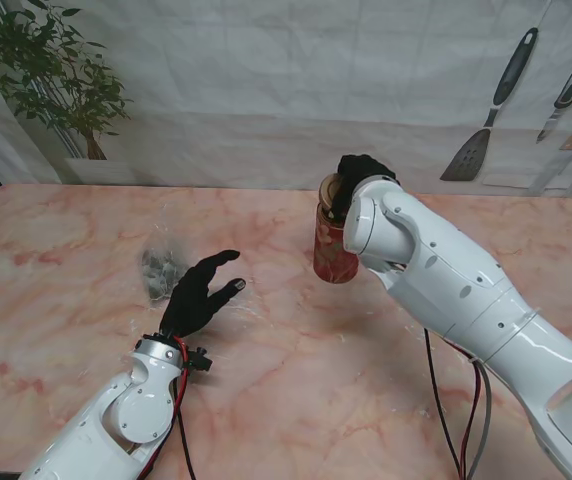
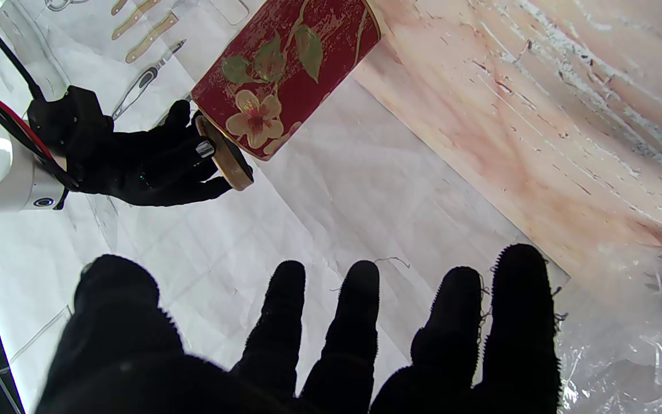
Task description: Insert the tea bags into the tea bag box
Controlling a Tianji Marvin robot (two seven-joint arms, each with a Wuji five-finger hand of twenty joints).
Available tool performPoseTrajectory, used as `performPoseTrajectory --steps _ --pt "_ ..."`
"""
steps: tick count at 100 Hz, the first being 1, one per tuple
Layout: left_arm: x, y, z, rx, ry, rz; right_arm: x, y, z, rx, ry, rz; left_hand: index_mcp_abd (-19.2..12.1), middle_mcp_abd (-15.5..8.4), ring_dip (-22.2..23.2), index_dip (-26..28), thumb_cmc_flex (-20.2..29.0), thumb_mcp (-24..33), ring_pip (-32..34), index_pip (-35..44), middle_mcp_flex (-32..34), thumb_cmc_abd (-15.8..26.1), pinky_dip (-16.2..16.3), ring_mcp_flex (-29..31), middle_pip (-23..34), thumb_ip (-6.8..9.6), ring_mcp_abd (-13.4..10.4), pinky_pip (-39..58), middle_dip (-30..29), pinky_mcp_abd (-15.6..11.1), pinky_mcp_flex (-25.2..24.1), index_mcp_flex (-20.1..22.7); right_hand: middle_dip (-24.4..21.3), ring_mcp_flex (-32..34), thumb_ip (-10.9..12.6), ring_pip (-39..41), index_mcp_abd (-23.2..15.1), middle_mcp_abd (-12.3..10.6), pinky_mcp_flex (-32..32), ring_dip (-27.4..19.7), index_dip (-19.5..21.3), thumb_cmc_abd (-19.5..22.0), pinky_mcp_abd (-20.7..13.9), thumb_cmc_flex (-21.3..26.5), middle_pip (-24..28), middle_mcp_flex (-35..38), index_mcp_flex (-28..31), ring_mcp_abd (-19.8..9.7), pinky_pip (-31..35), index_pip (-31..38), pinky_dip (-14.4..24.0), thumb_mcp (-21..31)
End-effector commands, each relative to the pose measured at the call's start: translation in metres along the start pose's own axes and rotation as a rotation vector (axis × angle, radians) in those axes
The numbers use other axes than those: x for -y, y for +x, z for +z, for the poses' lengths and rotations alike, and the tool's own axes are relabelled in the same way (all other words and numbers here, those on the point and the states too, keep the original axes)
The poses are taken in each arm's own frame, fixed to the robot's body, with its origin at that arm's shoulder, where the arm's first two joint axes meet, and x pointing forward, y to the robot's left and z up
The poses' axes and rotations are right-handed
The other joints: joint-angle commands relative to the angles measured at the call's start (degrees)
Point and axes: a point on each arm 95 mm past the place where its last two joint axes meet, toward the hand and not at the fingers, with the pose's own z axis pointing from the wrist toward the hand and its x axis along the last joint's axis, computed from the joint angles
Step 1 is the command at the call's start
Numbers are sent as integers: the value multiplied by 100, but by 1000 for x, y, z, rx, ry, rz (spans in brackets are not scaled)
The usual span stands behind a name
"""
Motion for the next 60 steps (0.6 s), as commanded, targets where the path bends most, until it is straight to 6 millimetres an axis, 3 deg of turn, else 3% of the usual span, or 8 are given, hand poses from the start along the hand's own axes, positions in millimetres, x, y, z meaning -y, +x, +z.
performPoseTrajectory --steps 1,60 --pt "1 2 0 -1 -6 0 -5 7 -3 -16 2 -4 -117 -62 -12 -21 -122 -94 -138 -80 40 -75 87 76 -50 146 -33 175 16 10 20 89 336 179 1156 351 -69 -281 -113 147 450 2003 -183 1572 797 541 1222 -888 130 2064 39 2679" --pt "2 3 1 -4 3 5 -16 -4 -16 10 29 -15 -114 -64 -12 -24 -116 -91 -135 -85 36 -79 89 87 -53 146 -37 182 15 6 38 88 336 172 1168 357 -51 -256 -113 165 439 2032 -182 1570 784 529 1213 -891 135 2048 48 2669"
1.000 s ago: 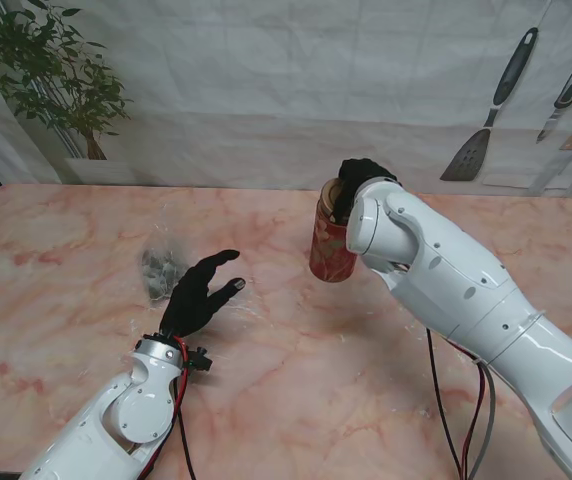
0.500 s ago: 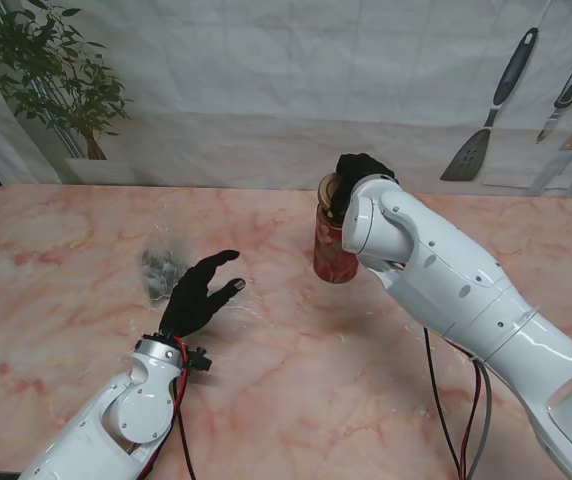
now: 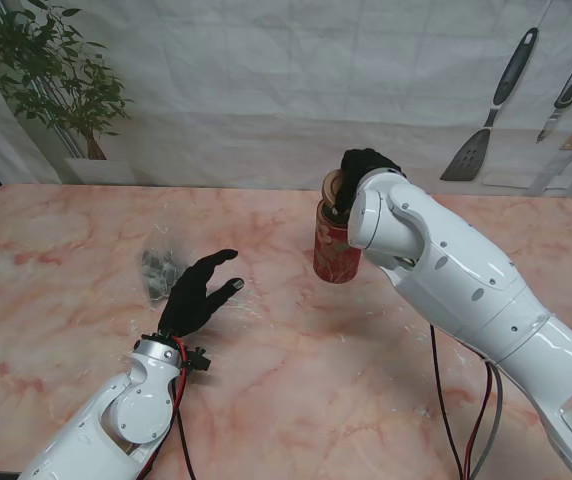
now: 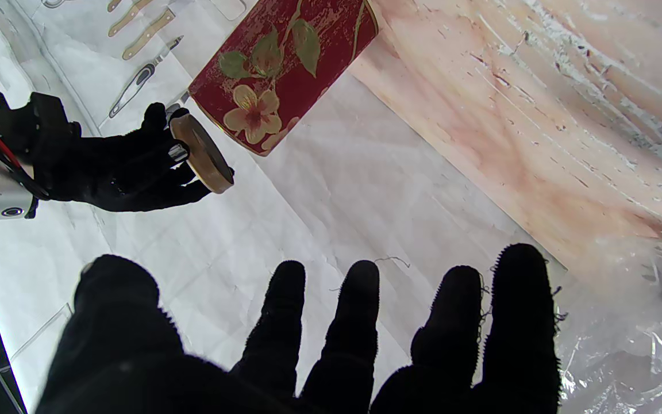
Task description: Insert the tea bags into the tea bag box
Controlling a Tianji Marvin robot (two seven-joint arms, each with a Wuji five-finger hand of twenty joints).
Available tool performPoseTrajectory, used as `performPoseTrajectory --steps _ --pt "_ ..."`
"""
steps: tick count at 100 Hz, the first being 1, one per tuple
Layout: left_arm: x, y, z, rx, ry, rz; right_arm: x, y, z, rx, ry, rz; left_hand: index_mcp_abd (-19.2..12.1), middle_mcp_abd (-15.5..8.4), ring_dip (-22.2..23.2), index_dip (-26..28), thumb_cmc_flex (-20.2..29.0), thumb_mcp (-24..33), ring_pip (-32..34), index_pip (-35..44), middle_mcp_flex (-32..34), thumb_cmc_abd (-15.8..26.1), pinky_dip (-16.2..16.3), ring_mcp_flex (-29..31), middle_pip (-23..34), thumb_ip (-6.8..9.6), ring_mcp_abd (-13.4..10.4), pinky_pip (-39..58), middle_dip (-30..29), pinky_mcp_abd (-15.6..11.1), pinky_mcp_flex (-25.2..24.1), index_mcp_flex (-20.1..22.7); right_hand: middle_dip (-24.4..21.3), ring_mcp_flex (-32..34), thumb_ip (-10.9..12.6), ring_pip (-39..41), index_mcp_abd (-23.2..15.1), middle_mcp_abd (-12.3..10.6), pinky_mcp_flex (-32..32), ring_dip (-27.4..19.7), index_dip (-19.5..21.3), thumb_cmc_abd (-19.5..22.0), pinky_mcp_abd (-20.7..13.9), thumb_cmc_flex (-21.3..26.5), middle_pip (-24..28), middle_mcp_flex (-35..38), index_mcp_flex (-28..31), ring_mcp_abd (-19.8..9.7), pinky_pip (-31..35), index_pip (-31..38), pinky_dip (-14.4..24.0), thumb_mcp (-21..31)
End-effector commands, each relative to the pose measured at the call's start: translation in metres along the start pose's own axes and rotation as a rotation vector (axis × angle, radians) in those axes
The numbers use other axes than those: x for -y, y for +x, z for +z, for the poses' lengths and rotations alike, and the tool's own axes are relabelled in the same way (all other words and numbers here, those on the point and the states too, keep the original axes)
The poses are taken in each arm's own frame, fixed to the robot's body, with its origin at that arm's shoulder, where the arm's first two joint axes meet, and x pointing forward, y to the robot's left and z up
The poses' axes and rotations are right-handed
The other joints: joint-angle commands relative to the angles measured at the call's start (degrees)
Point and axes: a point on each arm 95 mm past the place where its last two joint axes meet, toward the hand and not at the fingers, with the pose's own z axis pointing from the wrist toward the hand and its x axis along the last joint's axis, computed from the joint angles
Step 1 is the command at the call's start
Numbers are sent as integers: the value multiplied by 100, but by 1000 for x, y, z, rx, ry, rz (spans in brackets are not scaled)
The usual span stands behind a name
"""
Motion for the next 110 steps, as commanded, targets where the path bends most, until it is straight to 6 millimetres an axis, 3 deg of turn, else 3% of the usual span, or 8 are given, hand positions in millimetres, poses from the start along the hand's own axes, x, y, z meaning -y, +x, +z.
performPoseTrajectory --steps 1,110 --pt "0 3 1 -5 -6 -2 3 -4 -1 3 18 1 -115 -62 -12 -24 -118 -92 -137 -84 26 -78 89 47 -55 146 -35 181 14 7 22 87 335 169 1169 357 -51 -256 -115 165 439 2033 -181 1559 788 540 1210 -886 134 2047 48 2671" --pt "-2 3 1 -10 -11 -12 15 -7 5 -8 74 -13 -104 -61 -12 -26 -131 -96 -131 -86 39 -80 88 55 -50 146 -31 183 16 -5 32 92 367 124 1193 379 -82 -296 -119 201 438 2220 -212 1466 771 471 1172 -854 96 2011 117 2445"
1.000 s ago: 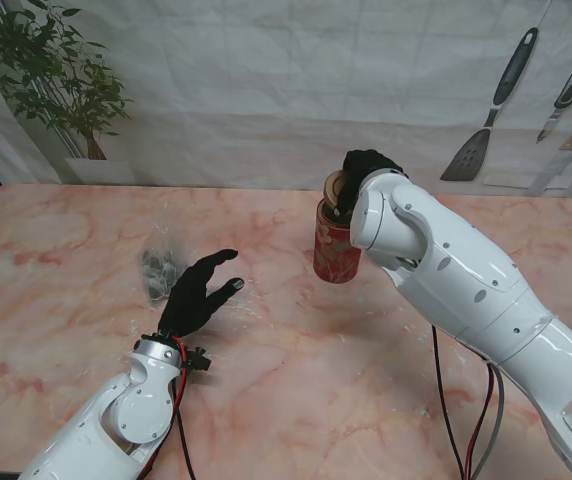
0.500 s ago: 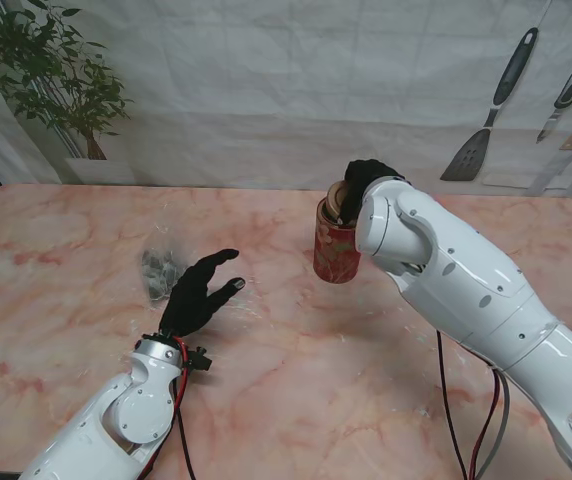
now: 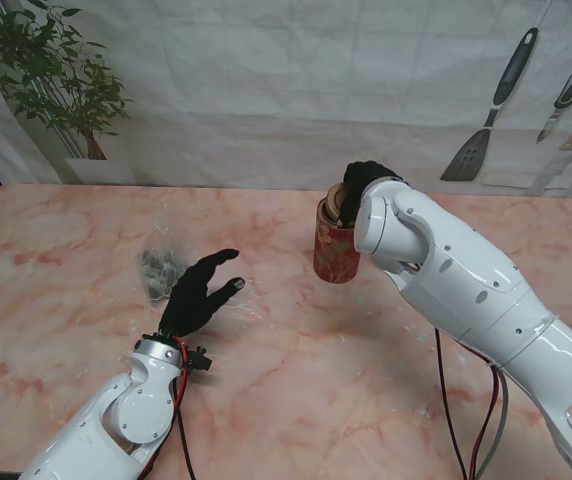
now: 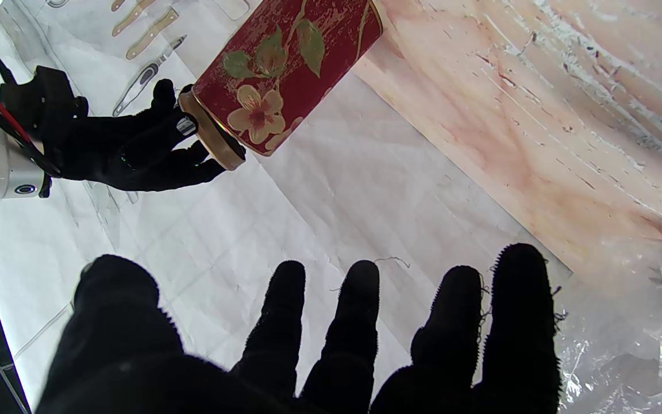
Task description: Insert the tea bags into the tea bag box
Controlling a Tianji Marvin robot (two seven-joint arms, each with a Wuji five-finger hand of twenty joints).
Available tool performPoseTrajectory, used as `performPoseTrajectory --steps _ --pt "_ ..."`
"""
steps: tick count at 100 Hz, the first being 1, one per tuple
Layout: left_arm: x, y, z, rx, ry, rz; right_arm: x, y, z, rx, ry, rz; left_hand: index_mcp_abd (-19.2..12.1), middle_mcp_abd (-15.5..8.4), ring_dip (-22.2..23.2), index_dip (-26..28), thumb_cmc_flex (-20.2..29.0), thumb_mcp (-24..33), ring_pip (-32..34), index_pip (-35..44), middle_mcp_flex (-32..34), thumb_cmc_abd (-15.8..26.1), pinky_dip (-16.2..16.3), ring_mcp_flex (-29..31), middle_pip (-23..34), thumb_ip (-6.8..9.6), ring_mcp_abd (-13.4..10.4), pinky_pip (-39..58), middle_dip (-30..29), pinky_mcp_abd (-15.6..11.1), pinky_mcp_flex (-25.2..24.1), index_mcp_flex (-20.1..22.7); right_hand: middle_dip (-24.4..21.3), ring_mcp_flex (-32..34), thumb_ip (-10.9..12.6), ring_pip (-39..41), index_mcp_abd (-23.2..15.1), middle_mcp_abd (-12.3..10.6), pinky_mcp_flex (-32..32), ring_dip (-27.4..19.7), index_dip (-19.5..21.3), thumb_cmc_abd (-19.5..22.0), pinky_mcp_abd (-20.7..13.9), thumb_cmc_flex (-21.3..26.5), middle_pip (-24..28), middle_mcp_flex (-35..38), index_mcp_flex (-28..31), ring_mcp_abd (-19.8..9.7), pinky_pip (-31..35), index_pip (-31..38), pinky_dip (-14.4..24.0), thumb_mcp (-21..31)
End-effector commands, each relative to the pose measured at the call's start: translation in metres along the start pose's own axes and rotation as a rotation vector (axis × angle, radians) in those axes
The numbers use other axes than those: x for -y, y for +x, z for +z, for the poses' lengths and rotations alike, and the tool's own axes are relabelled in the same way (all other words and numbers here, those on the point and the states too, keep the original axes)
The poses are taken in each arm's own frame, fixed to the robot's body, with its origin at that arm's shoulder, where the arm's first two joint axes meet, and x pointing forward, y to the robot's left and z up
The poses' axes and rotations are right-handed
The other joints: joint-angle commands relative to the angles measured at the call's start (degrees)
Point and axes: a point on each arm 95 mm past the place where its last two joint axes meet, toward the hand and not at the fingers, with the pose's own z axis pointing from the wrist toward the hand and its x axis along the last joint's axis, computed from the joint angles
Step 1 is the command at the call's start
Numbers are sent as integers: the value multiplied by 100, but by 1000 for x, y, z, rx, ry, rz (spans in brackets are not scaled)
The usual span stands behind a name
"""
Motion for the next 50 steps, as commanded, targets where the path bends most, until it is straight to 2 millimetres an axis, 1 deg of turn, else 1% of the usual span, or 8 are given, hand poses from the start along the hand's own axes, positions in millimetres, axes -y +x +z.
performPoseTrajectory --steps 1,21,23,24,26,44,45,50 --pt "-1 1 1 -4 -12 -8 0 4 0 -12 11 0 -108 -58 -13 -25 -124 -92 -132 -84 36 -80 88 53 -51 147 -33 183 15 0 25 93 305 119 1193 376 -84 -297 -113 200 438 2218 -214 1415 771 472 1159 -852 95 2010 59 2438" --pt "-1 1 0 -3 -11 -10 0 7 1 -17 12 -2 -110 -56 -13 -25 -127 -95 -133 -86 47 -81 87 58 -50 145 -44 182 17 -7 26 90 285 31 1186 348 -121 -319 -124 227 446 2306 -281 1298 726 441 1114 -779 -105 1966 406 1975" --pt "-1 1 0 -3 -10 -10 0 8 2 -17 13 -3 -112 -61 -13 -25 -129 -95 -132 -84 52 -79 87 62 -48 145 -40 182 17 -6 28 93 289 12 1186 338 -126 -320 -110 239 455 2365 -318 1273 708 438 1105 -767 -303 1953 926 1827" --pt "-1 1 0 -3 -10 -10 0 8 2 -17 13 -3 -109 -64 -13 -25 -126 -93 -131 -85 53 -78 87 62 -47 146 -39 182 17 -3 28 93 290 -15 1205 327 -140 -326 -109 244 460 2424 -330 1189 694 430 1095 -763 -461 1945 1399 1708" --pt "-1 1 0 -3 -10 -9 0 8 2 -17 13 -5 -108 -62 -12 -24 -126 -93 -130 -84 61 -77 87 64 -44 146 -45 182 18 -3 28 95 289 -32 1200 322 -155 -336 -116 246 460 2442 -326 1132 688 422 1090 -758 -510 1940 1521 1674" --pt "0 0 -1 -3 -12 -9 -1 9 2 -17 20 -20 -119 -62 -11 -23 -130 -95 -128 -86 56 -77 87 70 -46 146 -57 184 19 -15 33 90 283 -141 1212 305 -166 -353 -225 255 403 2535 -327 838 654 344 1036 -779 -554 1883 1620 1643" --pt "0 0 -1 -3 -12 -9 0 9 2 -17 20 -20 -115 -65 -10 -23 -135 -98 -126 -85 53 -78 88 75 -48 145 -54 186 19 -14 37 93 294 -164 1273 322 -177 -357 -245 255 120 2572 -323 730 651 334 1007 -786 -585 1988 1705 1589" --pt "0 0 -1 -2 -12 -9 0 8 2 -17 21 -23 -123 -74 -10 -23 -134 -95 -126 -86 63 -73 89 73 -44 146 -62 188 20 -13 38 90 293 -202 1312 329 -192 -364 -276 260 -9 2643 -297 545 637 307 967 -810 -598 2018 1744 1575"
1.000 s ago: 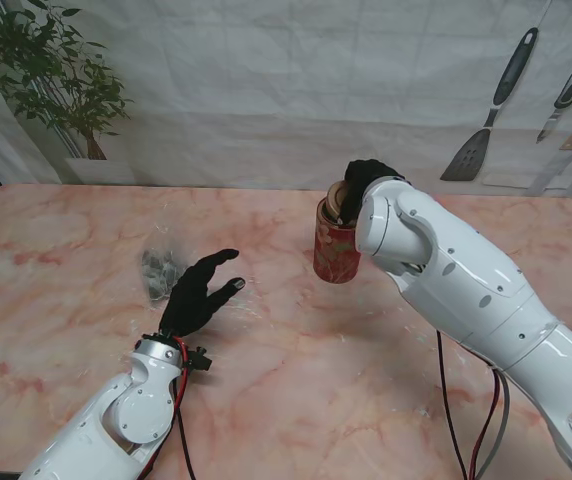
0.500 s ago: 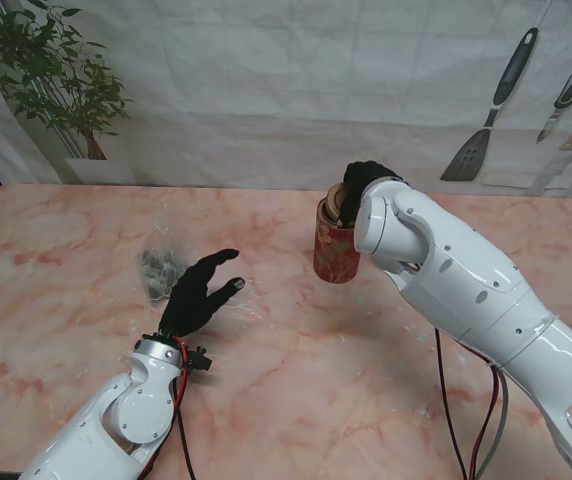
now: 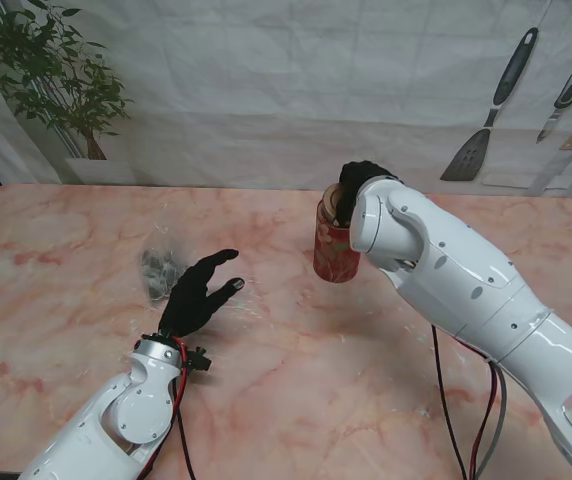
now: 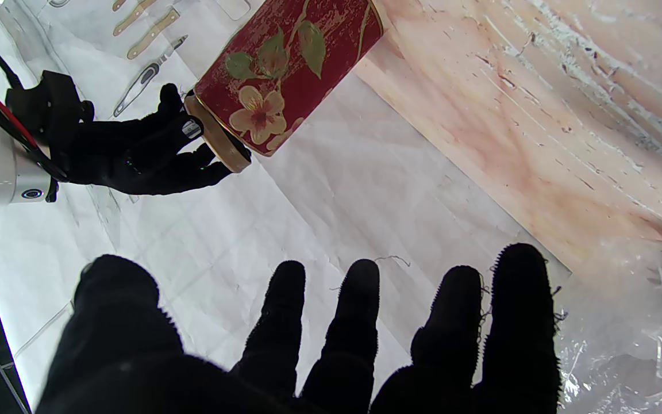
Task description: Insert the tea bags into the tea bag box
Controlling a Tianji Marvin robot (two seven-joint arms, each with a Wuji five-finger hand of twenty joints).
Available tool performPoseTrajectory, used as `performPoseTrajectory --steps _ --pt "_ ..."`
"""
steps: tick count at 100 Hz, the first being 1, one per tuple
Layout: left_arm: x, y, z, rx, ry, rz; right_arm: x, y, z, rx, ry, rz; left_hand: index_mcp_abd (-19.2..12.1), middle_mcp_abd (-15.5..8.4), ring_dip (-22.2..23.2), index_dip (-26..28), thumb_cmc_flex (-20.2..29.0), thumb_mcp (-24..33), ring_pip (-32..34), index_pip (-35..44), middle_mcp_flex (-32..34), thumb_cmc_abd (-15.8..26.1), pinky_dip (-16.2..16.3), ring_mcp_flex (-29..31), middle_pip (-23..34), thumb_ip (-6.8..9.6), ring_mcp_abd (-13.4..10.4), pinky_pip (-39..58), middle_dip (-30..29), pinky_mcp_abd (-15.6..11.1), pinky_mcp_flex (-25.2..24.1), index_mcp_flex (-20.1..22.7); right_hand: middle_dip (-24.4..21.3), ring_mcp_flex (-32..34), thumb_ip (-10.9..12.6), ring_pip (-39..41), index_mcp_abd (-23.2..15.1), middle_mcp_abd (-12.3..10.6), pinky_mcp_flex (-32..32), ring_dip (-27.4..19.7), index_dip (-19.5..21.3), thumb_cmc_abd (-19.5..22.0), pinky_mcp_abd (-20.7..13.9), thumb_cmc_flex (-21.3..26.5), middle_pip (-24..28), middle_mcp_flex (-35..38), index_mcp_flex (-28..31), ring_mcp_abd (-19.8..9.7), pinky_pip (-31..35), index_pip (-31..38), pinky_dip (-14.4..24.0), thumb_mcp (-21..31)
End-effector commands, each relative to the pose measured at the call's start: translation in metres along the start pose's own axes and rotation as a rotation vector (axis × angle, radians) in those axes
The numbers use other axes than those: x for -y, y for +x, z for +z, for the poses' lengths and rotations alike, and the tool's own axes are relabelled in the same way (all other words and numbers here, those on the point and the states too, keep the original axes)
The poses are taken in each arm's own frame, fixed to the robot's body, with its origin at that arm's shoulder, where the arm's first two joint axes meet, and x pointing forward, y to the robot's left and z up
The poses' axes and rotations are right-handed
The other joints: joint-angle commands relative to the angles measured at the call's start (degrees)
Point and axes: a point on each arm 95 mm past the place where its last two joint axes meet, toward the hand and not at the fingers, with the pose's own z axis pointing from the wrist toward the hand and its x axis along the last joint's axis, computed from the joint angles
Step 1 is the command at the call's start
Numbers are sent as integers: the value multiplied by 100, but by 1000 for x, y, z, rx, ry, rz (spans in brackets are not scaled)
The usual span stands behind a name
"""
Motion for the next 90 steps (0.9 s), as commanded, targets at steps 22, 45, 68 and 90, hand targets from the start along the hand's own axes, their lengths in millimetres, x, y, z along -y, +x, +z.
performPoseTrajectory --steps 22,45,68,90 --pt "0 1 -1 -2 -12 -5 0 2 1 -7 23 -32 -112 -63 -9 -21 -120 -91 -125 -83 16 -80 88 74 -43 147 -57 186 22 -2 33 94 275 -390 1109 269 -261 -344 -447 194 -53 2632 -303 -34 553 115 743 -917 -180 2012 170 1304" --pt "0 0 0 -6 -18 -6 -2 1 0 3 32 -74 -113 -65 -8 -16 -122 -92 -124 -78 19 -83 91 82 -40 146 -60 196 25 -16 51 96 267 -804 1297 299 -322 -324 -881 252 201 2883 -312 -631 425 -130 578 -994 -218 1790 336 1107" --pt "0 1 0 -10 -19 -8 -4 0 -1 11 34 -90 -112 -75 -5 -13 -122 -95 -115 -76 24 -89 90 101 -40 145 -63 196 26 -22 56 96 258 -1035 1338 305 -344 -279 -1069 280 379 2929 -286 -921 355 -293 455 -938 -233 1638 397 968" --pt "0 1 0 -11 -17 -7 -3 -1 -1 5 51 -99 -129 -85 -5 -10 -120 -93 -118 -77 22 -81 89 96 -37 146 -68 195 29 -33 58 87 250 -1118 1340 296 -345 -244 -1129 289 479 2903 -248 -1212 306 -355 404 -917 -244 1538 434 846"
